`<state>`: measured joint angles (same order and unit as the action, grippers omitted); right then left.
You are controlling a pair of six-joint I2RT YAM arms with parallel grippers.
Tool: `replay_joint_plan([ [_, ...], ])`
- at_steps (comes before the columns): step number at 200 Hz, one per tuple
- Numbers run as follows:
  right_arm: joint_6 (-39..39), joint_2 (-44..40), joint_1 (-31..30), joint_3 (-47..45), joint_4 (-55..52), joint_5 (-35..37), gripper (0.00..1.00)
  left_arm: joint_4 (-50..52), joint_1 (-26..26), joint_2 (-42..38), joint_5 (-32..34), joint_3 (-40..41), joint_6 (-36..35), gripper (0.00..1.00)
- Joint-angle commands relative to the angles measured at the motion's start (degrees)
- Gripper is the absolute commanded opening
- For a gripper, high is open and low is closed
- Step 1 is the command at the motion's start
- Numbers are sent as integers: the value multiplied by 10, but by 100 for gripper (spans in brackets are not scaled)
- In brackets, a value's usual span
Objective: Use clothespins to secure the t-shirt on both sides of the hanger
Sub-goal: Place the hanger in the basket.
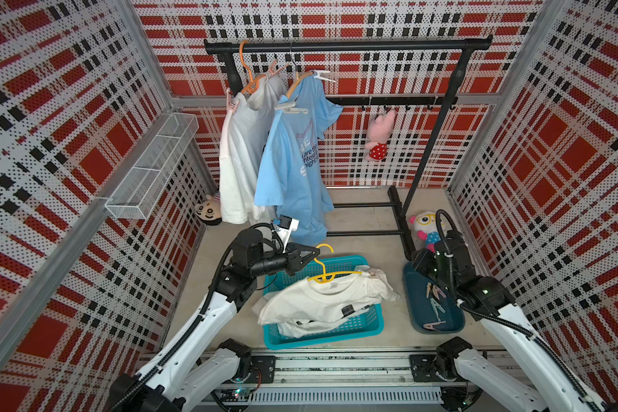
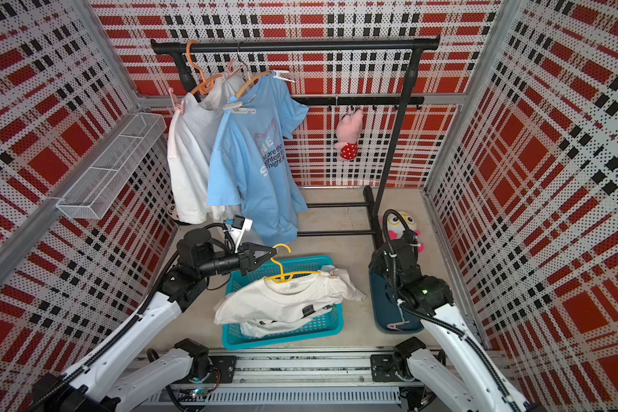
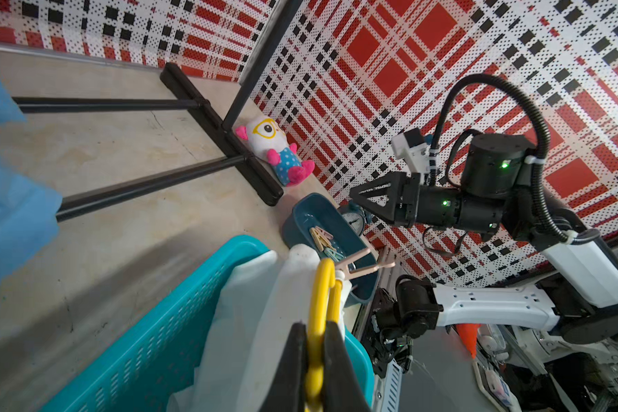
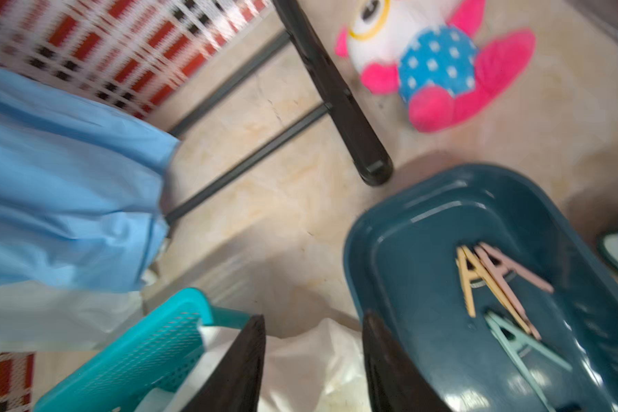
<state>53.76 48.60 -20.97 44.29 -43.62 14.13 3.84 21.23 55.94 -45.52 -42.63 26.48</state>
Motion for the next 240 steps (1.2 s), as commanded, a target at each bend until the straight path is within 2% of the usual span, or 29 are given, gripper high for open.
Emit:
replay_joint_plan([
  [1, 56, 4, 54, -41, -10, -6, 45, -16, -14, 9, -18, 2, -19, 0],
  [18, 47, 3, 97, -84, 37, -49, 44, 9, -24, 16, -1, 5, -51, 3],
  [38, 36, 22, 112, -107, 67, -33, 42, 12, -32, 25, 14, 15, -75, 9],
  [57, 38, 58, 124, -116, 77, -29, 36, 16, -35, 37, 25, 19, -89, 16],
  [108, 44, 119, 138, -146, 121, -6, 36, 73, -42, 35, 85, -7, -159, 35],
  [124, 50, 135, 151, -158, 136, -20, 36, 77, -46, 23, 109, -7, -168, 39],
  [150, 51, 151, 162, -170, 150, -7, 36, 77, -49, 2, 139, -5, -174, 54],
  [171, 48, 159, 173, -179, 167, -17, 34, 75, -50, -10, 165, -3, -175, 59],
  [201, 45, 166, 174, -189, 196, -13, 27, 71, -51, -32, 193, 0, -184, 61],
  [240, 33, 178, 174, -194, 218, -19, 24, 63, -51, -57, 210, -1, -194, 61],
])
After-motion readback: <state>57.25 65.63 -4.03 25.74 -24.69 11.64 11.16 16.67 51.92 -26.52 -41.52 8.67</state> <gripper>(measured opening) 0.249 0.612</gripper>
